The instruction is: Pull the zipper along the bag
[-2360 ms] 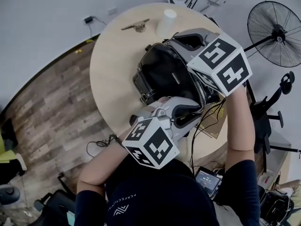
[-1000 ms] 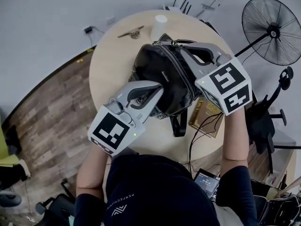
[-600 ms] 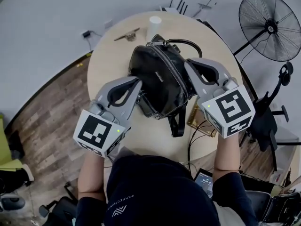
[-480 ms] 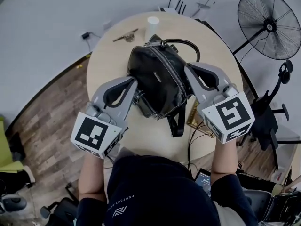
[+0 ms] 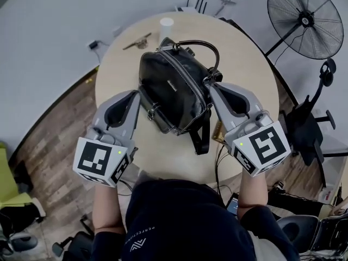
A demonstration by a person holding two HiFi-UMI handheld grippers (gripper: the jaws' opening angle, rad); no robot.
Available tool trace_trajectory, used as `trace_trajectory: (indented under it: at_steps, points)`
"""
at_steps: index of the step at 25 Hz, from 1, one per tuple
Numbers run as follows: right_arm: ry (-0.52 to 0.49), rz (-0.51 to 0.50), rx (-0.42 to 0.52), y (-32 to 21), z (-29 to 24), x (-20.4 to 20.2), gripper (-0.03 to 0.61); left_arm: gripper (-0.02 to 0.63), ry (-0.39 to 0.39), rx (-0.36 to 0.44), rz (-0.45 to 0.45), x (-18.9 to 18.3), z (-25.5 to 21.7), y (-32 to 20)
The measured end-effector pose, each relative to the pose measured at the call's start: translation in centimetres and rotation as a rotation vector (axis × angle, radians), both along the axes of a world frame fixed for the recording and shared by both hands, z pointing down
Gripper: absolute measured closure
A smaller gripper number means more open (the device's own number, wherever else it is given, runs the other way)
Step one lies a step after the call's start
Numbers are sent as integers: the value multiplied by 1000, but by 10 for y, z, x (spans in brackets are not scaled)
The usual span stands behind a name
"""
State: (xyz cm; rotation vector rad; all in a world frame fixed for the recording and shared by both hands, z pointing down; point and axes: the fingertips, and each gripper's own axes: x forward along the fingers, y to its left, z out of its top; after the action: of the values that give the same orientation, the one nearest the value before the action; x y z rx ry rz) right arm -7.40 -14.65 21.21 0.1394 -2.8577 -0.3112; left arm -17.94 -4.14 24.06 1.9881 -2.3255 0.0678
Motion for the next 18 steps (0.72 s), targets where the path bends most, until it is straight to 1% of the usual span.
trace_trajectory:
  at_steps: [3, 8, 14, 18]
  points:
    - [-11, 1, -20, 3, 2, 8, 575, 598, 3, 3, -18, 0, -1, 4]
    - [-34, 9, -78, 3, 5, 25, 575, 598, 6, -9, -60, 0, 2, 8]
    - [-63, 9, -101, 6, 1, 40, 575, 598, 4, -15, -74, 8, 5, 12]
    - [-62, 5, -102, 7, 4, 44, 575, 598, -3, -30, -76, 13, 3, 13]
